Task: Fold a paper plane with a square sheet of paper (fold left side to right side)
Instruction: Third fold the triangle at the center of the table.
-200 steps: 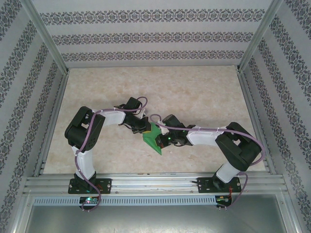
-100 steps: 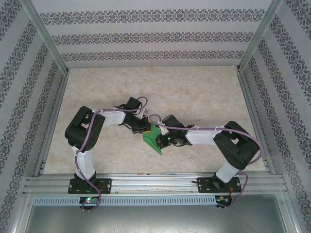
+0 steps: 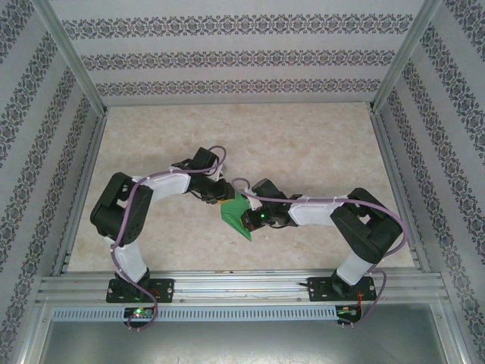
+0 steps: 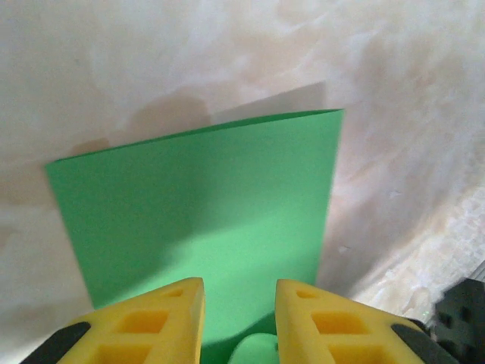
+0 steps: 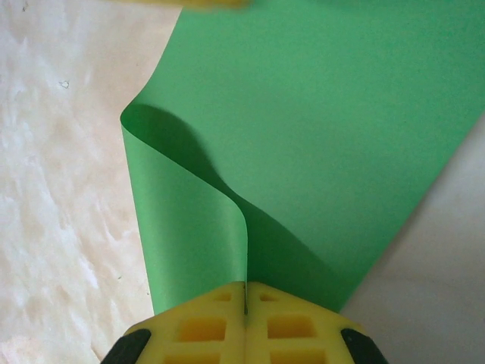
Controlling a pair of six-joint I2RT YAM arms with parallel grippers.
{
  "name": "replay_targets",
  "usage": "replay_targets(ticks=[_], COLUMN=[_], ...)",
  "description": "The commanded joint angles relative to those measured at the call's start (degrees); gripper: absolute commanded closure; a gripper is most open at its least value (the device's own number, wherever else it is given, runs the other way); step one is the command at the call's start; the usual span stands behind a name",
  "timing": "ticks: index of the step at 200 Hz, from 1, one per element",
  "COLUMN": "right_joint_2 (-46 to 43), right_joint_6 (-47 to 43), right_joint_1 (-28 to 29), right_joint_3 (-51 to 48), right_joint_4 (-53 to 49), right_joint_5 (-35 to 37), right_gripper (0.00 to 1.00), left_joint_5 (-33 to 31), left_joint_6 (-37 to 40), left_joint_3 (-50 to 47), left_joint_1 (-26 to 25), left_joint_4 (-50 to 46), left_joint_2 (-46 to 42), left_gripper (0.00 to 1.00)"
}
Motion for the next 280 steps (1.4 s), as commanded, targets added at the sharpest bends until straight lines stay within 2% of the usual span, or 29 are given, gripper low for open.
replay_targets(ticks=[1,26,52,100,178,280], right_joint_2=[3.1,3.2,3.1,3.3,3.5,3.5], right_joint_6=[-0.4,-0.5,-0.5,-0.3,-0.3,-0.6], right_joint_1=[-0.6,-0.7,-0.9,-1.2,-1.3,-1.5], right_joint_3=[-1.5,-1.7,-2.0,-2.0,-1.6,-1.3], right_joint_4=[-3.6,-3.4,-3.2,-3.3,-4.0,-4.5], right_joint_5=[0.7,0.2,-0.1,-0.1,0.0,0.3], right_gripper=[1.00,1.00,1.00,1.00,1.00,1.00], left_joint_5=[-2.7,-0.7,4.4,8.2,7.6,5.8], left_joint_6=[2.2,1.9,-1.9,-7.8,-10.5,-9.6], left_joint_3=[-1.8,-7.8,-16.2,-23.6,-24.5,-24.5], left_joint_1=[1.4,1.4,1.0,-2.1,-4.2,-4.2], left_joint_4=[-1.8,1.7,11.3,24.4,29.6,27.0], left_joint_2=[-6.7,-13.0,-17.9,-17.3,-9.7,-6.3], left_gripper=[0.72,0.81,0.87,0.90,0.90,0.90])
